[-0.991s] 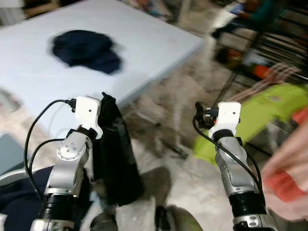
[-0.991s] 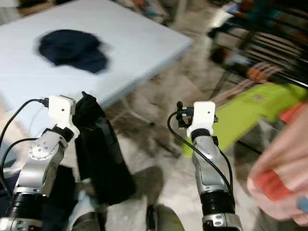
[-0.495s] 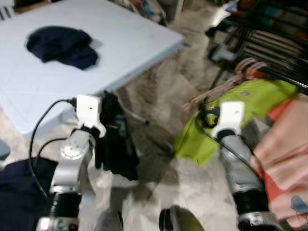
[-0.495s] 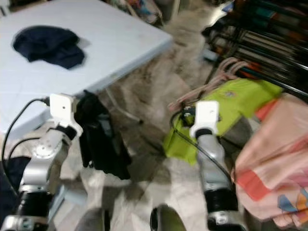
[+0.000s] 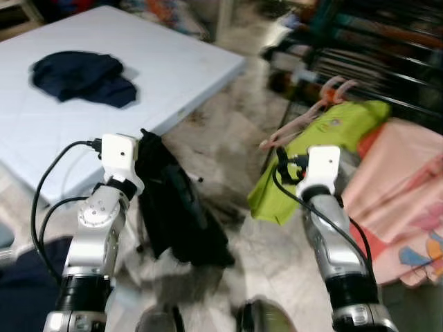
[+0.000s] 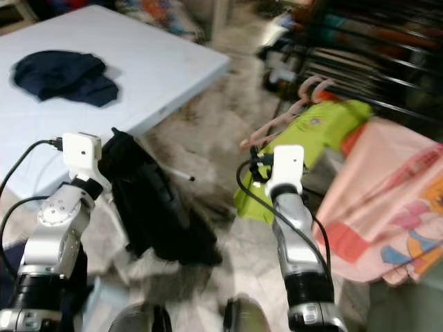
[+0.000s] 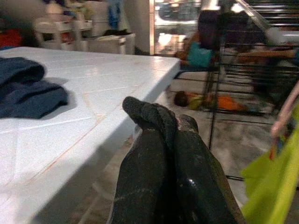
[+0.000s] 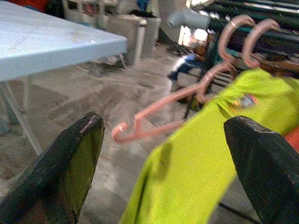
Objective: Hang hanger
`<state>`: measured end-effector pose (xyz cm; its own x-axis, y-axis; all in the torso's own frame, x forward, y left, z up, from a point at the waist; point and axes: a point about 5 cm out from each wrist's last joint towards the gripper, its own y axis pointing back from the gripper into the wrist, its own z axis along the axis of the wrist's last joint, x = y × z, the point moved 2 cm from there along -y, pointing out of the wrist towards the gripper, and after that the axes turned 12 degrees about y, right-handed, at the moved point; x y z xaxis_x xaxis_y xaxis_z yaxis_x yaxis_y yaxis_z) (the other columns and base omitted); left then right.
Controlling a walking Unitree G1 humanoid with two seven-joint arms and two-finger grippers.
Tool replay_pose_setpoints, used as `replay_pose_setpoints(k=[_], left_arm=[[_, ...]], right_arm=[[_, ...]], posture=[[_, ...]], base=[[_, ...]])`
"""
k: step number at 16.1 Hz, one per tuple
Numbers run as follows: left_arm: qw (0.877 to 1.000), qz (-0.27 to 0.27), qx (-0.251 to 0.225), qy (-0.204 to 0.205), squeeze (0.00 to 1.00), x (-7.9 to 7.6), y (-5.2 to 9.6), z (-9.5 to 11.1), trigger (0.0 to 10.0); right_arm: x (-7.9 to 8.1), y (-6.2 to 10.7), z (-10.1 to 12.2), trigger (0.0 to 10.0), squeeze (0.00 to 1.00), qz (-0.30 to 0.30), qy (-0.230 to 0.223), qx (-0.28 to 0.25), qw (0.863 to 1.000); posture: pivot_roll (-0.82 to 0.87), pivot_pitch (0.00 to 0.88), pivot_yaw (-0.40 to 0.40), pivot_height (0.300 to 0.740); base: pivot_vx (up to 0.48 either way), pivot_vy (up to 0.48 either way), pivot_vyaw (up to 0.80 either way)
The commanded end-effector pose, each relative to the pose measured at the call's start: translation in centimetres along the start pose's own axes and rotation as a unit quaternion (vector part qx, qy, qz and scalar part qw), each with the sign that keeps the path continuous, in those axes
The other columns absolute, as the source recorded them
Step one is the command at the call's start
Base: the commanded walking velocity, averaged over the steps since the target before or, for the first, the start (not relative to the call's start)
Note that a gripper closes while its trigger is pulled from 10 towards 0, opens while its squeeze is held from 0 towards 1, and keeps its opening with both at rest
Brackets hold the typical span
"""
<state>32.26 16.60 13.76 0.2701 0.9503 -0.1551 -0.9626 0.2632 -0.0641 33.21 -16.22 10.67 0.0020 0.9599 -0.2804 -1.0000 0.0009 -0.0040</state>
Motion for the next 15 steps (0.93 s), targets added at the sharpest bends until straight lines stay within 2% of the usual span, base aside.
replay_pose_setpoints(k=[1,2,6,8,13,15], left_arm=[[1.000,-0.013,-0.017,-0.010,0.00,-0.68,-0.35,0.75,10.0],[1.000,-0.012,-0.015,-0.009,0.00,-0.71,-0.34,0.68,10.0],[1.000,-0.026,-0.009,-0.014,0.00,-1.30,-0.30,0.31,10.0],[0.999,-0.028,-0.016,-0.007,0.00,-1.26,-0.22,0.57,10.0],[0.999,-0.030,-0.019,-0.007,0.00,-1.27,-0.31,0.78,10.0],[0.999,-0.034,-0.018,-0.007,0.00,-1.48,-0.40,0.73,10.0]], right_arm=[[-0.28,-0.09,0.11,10.0,0.00,-0.005,0.000,0.000,1.000],[-0.26,-0.09,0.11,10.0,0.00,-0.005,-0.001,0.000,1.000],[-0.17,-0.18,0.05,10.0,0.00,-0.006,-0.001,0.000,1.000],[0.13,-0.11,-0.19,10.0,0.00,-0.005,-0.004,0.007,1.000],[0.18,-0.10,-0.23,10.0,0.00,-0.007,-0.004,0.006,1.000],[0.08,-0.10,-0.23,10.0,0.00,-0.009,-0.004,0.005,1.000]], posture=[[0.00,0.092,-0.029,0.740],[0.00,0.092,-0.029,0.740],[0.00,0.094,-0.030,0.740],[0.00,0.095,-0.031,0.740],[0.00,0.098,-0.026,0.740],[0.00,0.097,-0.025,0.740]], base=[[0.000,0.476,-0.40],[0.000,0.476,0.00],[0.000,0.000,0.00],[0.000,0.000,-0.63],[0.395,0.194,-0.80],[0.412,0.242,-0.32]])
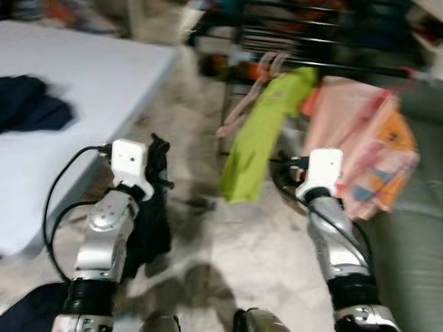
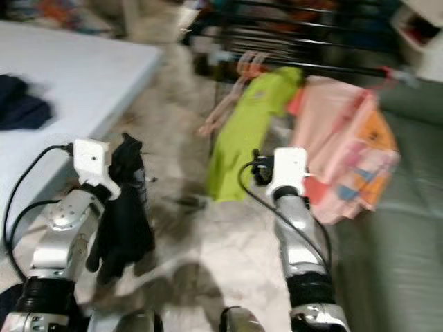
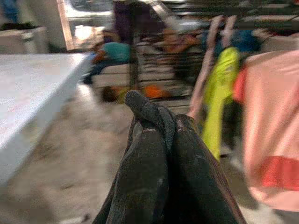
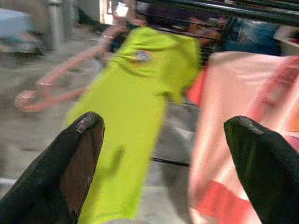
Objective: Hang hanger
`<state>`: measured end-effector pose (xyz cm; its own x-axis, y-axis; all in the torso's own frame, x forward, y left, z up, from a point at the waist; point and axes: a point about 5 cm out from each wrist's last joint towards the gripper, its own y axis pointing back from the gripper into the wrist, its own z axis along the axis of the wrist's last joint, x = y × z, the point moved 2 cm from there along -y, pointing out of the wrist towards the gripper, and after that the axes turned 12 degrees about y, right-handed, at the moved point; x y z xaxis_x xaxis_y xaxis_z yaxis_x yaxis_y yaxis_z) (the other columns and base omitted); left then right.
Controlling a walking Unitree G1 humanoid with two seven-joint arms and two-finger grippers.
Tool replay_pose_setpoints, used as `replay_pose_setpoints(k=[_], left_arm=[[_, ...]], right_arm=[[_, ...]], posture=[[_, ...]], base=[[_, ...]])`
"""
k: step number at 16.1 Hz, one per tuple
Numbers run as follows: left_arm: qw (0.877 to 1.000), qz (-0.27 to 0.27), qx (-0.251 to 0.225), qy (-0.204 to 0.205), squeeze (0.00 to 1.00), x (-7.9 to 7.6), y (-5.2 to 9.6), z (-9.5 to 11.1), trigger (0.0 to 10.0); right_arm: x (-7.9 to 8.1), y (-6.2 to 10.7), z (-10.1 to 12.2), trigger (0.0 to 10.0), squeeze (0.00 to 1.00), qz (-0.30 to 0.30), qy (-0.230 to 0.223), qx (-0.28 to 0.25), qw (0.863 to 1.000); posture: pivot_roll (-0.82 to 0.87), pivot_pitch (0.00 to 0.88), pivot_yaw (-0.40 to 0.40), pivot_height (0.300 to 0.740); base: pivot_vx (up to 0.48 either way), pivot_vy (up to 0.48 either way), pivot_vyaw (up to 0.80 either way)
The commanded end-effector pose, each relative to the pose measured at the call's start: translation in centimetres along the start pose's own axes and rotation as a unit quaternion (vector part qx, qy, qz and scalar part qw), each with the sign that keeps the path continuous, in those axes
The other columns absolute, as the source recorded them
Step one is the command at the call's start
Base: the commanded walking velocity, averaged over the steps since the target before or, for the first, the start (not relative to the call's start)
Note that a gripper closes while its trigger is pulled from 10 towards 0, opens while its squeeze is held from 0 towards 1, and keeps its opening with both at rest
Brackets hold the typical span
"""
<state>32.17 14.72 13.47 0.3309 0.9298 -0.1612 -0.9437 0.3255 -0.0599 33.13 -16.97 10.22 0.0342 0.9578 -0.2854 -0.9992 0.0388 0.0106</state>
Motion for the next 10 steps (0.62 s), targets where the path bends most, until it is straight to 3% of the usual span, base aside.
replay_pose_setpoints(k=[1,6,10], left_arm=[[1.000,-0.002,-0.026,-0.010,0.00,0.20,-0.02,1.35,10.0],[0.999,-0.009,-0.028,-0.019,0.00,0.13,-0.11,1.55,10.0],[0.999,-0.018,-0.030,-0.020,0.00,-0.16,-0.18,1.65,10.0]], right_arm=[[0.65,-0.19,0.50,10.0,0.00,0.007,-0.005,-0.009,1.000],[0.38,-0.44,0.69,10.0,0.00,0.001,0.001,-0.013,1.000],[0.15,-0.59,0.83,10.0,0.00,-0.006,0.005,-0.016,1.000]], posture=[[0.00,0.097,-0.025,0.740],[0.00,0.095,-0.026,0.740],[0.00,0.090,-0.026,0.740]], base=[[0.412,0.244,0.00],[0.386,0.284,0.00],[0.427,0.000,0.00]])
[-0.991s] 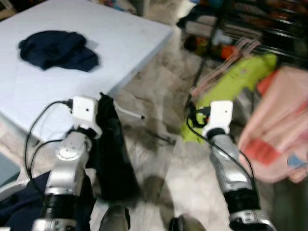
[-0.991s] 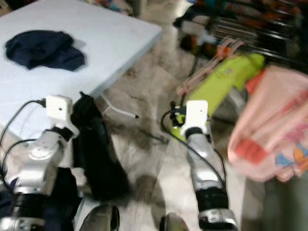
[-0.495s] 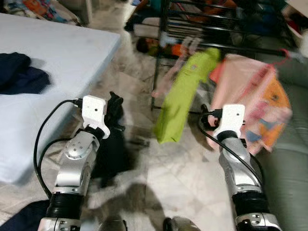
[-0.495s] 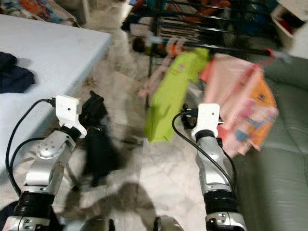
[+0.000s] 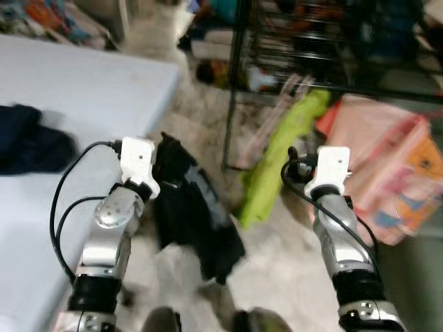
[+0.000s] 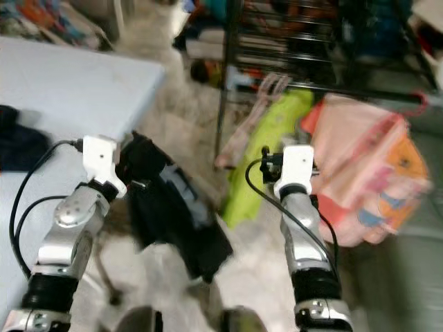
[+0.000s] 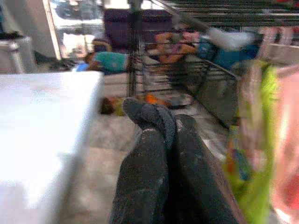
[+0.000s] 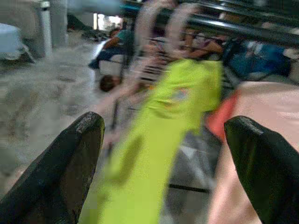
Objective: Hang hanger
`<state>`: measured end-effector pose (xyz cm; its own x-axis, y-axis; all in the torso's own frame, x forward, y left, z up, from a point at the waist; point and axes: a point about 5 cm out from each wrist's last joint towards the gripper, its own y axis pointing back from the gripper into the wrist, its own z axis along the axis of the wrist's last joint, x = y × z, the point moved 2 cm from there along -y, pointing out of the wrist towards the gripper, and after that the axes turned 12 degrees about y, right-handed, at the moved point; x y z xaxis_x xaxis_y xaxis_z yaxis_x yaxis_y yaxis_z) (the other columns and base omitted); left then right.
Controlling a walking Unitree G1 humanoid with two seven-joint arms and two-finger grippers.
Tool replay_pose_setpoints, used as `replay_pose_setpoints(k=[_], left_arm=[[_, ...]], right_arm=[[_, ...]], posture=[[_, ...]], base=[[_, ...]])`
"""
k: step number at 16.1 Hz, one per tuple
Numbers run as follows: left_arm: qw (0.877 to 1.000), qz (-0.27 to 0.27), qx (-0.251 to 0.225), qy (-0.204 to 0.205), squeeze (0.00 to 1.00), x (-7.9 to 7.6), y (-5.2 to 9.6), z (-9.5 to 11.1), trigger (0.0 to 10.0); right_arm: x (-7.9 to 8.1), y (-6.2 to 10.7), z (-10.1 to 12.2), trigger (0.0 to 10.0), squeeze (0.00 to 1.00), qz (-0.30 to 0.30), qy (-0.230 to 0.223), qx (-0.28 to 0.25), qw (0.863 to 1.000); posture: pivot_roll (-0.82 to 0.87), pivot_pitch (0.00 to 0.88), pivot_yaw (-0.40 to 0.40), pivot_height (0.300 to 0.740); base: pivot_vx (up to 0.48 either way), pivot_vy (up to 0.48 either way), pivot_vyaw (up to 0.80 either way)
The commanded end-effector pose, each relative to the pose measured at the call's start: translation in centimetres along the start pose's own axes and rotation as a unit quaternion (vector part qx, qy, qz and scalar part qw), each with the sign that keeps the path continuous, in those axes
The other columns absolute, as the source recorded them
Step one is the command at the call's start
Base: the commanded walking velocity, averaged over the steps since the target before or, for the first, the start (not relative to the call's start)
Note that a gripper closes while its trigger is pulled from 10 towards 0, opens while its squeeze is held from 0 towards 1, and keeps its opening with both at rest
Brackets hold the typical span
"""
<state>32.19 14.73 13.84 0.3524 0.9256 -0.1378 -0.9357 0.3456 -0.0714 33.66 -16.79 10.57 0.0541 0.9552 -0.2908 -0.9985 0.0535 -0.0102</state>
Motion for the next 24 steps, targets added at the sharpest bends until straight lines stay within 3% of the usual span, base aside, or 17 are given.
replay_pose_setpoints(k=[1,5,9,15,18,20,22,24], left_arm=[[1.000,-0.007,-0.024,-0.008,0.00,-0.1,-0.2,1.2,10.0],[0.999,-0.009,-0.030,0.009,0.00,-0.3,-0.4,1.5,10.0],[1.000,-0.013,-0.026,0.001,0.00,-0.4,-0.2,1.3,10.0],[1.000,-0.015,-0.019,-0.001,0.00,-0.8,-0.1,0.9,10.0],[1.000,-0.018,-0.011,-0.005,0.00,-1.0,0.1,0.6,10.0],[1.000,-0.020,-0.007,-0.006,0.00,-1.0,0.1,0.4,10.0],[1.000,-0.023,-0.003,-0.007,0.00,-1.1,0.0,0.3,10.0],[1.000,-0.026,-0.001,-0.007,0.00,-1.3,0.0,0.2,10.0]], right_arm=[[0.0,-0.2,0.4,10.0,0.00,0.000,0.007,-0.010,1.000],[-0.8,-0.5,1.0,10.0,0.00,-0.021,0.020,-0.024,0.999],[-0.6,-0.8,0.9,10.0,0.00,-0.019,0.024,-0.019,0.999],[1.9,-1.7,2.1,10.0,0.00,0.040,0.023,-0.033,0.998],[4.1,-1.1,0.2,10.0,0.00,0.105,0.019,0.019,0.994],[4.8,-0.5,-1.3,10.0,0.00,0.132,0.018,0.057,0.989],[4.6,-0.1,-2.4,10.0,0.00,0.131,0.011,0.090,0.987],[3.8,-0.3,-3.4,10.0,0.00,0.126,0.033,0.121,0.984]], posture=[[0.01,0.084,-0.027,0.740],[0.01,0.084,-0.027,0.740],[0.01,0.084,-0.028,0.740],[0.01,0.097,-0.033,0.740],[0.01,0.101,-0.034,0.740],[0.01,0.101,-0.034,0.740],[0.00,0.105,-0.032,0.740],[0.00,0.105,-0.031,0.740]], base=[[0.431,0.000,0.00],[0.423,0.064,0.00],[0.000,0.000,0.00],[0.000,0.000,0.00],[0.000,0.000,0.00],[0.000,0.000,0.00],[0.000,0.000,0.00],[0.000,0.000,0.00]])
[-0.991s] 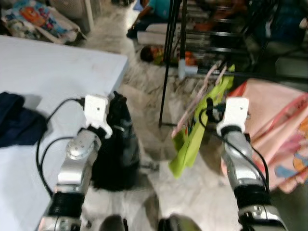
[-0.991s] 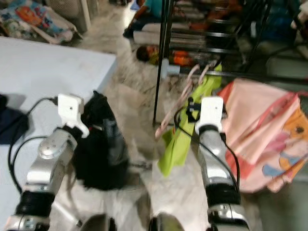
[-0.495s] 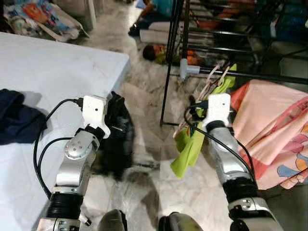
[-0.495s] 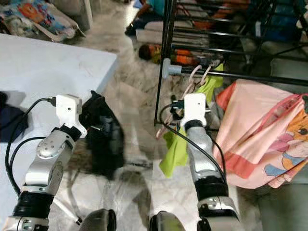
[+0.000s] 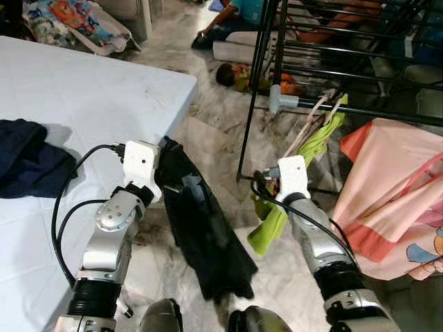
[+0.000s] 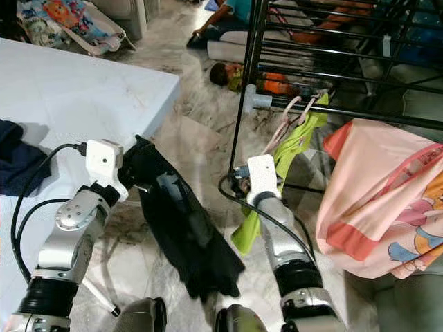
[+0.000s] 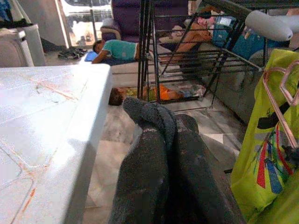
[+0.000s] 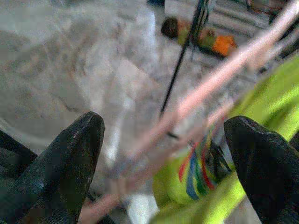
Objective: Hang hanger
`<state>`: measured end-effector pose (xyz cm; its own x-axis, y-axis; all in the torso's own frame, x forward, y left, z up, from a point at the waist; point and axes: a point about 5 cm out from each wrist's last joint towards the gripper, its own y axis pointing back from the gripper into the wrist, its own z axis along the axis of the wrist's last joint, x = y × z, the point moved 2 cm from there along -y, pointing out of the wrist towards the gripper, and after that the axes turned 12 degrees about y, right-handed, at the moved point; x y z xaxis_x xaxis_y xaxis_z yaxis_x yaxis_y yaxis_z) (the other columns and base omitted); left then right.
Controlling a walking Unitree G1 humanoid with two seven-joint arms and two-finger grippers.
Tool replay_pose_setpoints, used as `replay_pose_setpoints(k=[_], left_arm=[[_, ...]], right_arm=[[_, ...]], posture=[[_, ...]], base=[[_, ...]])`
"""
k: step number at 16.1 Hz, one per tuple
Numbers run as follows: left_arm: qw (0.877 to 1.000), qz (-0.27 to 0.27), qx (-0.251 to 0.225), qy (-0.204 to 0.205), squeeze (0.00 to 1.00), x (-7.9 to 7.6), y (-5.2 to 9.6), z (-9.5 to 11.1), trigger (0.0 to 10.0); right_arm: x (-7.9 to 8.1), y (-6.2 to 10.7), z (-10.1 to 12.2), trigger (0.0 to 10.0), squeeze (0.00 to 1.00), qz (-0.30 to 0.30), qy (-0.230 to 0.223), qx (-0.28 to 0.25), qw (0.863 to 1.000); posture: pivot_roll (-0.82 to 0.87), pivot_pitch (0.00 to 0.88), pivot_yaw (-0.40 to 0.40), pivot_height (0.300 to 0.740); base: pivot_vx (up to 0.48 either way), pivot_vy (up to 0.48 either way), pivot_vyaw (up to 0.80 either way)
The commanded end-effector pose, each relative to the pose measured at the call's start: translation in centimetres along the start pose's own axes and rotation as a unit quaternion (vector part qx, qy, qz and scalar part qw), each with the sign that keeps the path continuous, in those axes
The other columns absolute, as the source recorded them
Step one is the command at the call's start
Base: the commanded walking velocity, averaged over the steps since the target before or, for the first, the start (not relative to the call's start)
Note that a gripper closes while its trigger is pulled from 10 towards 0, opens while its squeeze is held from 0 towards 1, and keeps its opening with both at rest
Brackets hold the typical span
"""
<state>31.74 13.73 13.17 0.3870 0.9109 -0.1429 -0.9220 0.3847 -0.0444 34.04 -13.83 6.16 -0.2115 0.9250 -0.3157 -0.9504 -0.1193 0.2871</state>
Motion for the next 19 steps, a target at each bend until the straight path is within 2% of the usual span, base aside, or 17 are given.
replay_pose_setpoints(k=[1,3,5,7,10,13,15,18,19], left_arm=[[1.000,-0.009,-0.016,-0.011,0.00,-0.4,-0.1,0.9,10.0],[1.000,-0.010,-0.015,-0.011,0.00,-0.5,-0.1,0.9,10.0],[1.000,-0.011,-0.012,-0.012,0.00,-0.4,0.0,0.8,10.0],[1.000,-0.012,-0.011,-0.013,0.00,-0.4,0.0,0.7,10.0],[1.000,-0.016,-0.007,-0.015,0.00,-0.5,-0.1,0.7,10.0],[1.000,-0.014,-0.005,-0.014,0.00,-0.4,0.0,0.6,10.0],[1.000,-0.014,-0.005,-0.013,0.00,-0.5,-0.1,0.6,10.0],[1.000,-0.014,0.000,-0.012,0.00,-0.6,-0.1,0.3,10.0],[1.000,-0.015,0.002,-0.012,0.00,-0.7,-0.1,0.3,10.0]], right_arm=[[-1.1,-0.3,-0.6,10.0,0.00,-0.010,-0.002,0.025,1.000],[-2.5,-0.5,-1.1,10.0,0.00,-0.023,0.005,0.046,0.999],[-4.6,-0.7,-1.3,10.0,0.00,-0.053,0.019,0.062,0.996],[-5.4,-0.8,-1.4,10.0,0.00,-0.063,0.018,0.066,0.996],[-5.7,-1.4,-0.7,10.0,0.00,-0.041,0.025,0.061,0.997],[-6.8,-1.8,-0.2,10.0,0.00,-0.035,0.036,0.062,0.997],[-6.7,-1.9,-0.1,10.0,0.00,-0.015,0.040,0.063,0.997],[-5.4,-2.1,-0.3,10.0,0.00,0.039,0.052,0.070,0.995],[-4.8,-2.2,-0.5,4.4,0.00,0.061,0.058,0.074,0.994]], posture=[[0.00,0.106,-0.033,0.740],[0.00,0.105,-0.034,0.740],[0.00,0.105,-0.034,0.740],[0.00,0.108,-0.031,0.740],[0.00,0.110,-0.029,0.740],[0.00,0.113,-0.032,0.740],[0.00,0.115,-0.034,0.740],[-0.01,0.116,-0.037,0.740],[-0.01,0.117,-0.037,0.740]], base=[[0.000,0.000,0.00],[0.000,0.000,0.00],[0.000,0.000,0.00],[0.000,0.000,0.00],[0.000,0.000,0.00],[0.000,0.000,0.00],[0.000,0.000,0.00],[0.000,0.000,0.00],[0.000,0.000,0.00]])
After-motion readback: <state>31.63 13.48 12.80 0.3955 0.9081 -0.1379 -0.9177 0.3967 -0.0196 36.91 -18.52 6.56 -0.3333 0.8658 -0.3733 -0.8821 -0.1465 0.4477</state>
